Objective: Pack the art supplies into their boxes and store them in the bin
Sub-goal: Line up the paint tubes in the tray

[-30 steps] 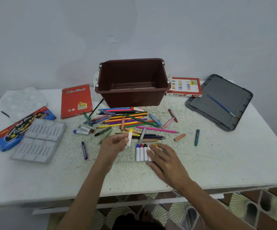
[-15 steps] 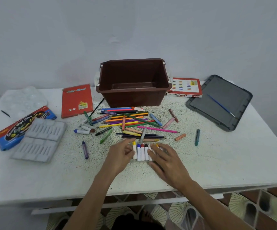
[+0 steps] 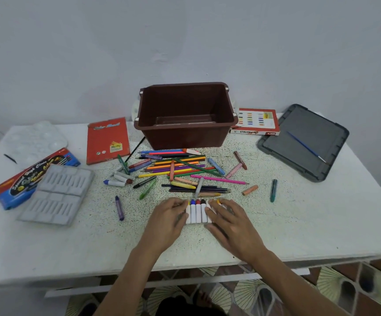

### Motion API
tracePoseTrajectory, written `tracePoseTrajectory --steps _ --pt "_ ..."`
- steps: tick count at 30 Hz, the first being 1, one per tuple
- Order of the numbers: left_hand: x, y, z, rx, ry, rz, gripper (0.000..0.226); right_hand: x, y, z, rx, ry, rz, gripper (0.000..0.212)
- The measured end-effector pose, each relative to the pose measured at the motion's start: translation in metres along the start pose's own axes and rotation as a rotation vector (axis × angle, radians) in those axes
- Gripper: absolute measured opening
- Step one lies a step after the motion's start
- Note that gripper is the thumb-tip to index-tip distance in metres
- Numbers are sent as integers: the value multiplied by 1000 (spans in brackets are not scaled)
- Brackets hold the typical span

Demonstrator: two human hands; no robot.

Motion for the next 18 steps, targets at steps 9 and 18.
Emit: tracePoseTrajectory --steps 9,18 --pt "-11 1 -26 297 -168 -60 17 0 -1 1 -6 -3 4 40" --pt "-114 -13 -81 417 -323 -715 26 1 -1 1 2 -3 -6 40"
Point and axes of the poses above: each hand's wrist, its own y-axis away from the middle knuckle, its own z-axis out of the palm, x = y × z, the point moved 4 cm from there along -y, towards the middle knuckle, and after that the axes turned 8 degrees about -y, right-handed, at the moved point
